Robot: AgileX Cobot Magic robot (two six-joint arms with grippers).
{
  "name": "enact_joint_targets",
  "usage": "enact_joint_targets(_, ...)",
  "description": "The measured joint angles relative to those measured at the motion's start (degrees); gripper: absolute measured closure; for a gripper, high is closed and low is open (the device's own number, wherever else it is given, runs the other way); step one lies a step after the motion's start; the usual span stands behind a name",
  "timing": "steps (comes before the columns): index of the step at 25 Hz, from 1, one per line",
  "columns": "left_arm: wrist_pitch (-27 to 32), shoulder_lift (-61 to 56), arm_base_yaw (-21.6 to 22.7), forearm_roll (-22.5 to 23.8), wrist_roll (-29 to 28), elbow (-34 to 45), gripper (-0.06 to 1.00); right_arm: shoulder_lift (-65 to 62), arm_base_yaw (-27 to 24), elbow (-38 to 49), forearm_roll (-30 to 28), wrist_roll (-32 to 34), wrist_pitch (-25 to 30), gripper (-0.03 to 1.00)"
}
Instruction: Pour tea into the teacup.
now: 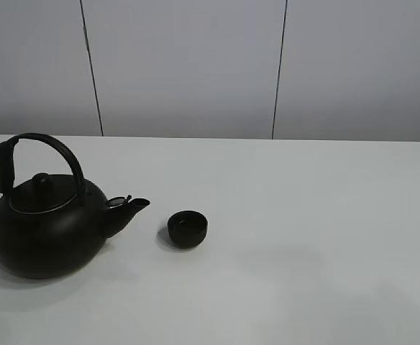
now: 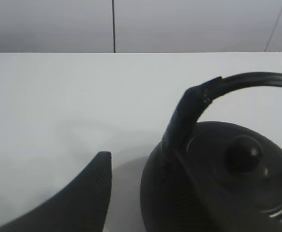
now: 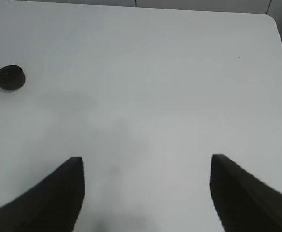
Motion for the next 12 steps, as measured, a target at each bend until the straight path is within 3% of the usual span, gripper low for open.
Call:
enact_joint_targets(3, 0.5, -0.6, 0.1, -1.8, -3.9, -0.2, 0.63, 0.0, 0.0, 0.0, 0.0, 0.0, 0.0, 0.46)
enact_joint_targets(5, 4.2, -2.1, 0.9, -1.9, -5.9, -1.5, 0.61, 0.0, 0.0, 0.0, 0.0, 0.0, 0.0, 0.46)
enact_joint_targets(8, 14.7, -6.0, 3.0, 0.2, -8.4, -5.2, 0.61, 0.0, 0.0, 0.0, 0.0, 0.0, 0.0, 0.46)
enact_joint_targets(12, 35.6, -13.2, 4.6, 4.1, -12.5, -14.4, 0.60, 0.0, 0.0, 0.0, 0.0, 0.0, 0.0, 0.46)
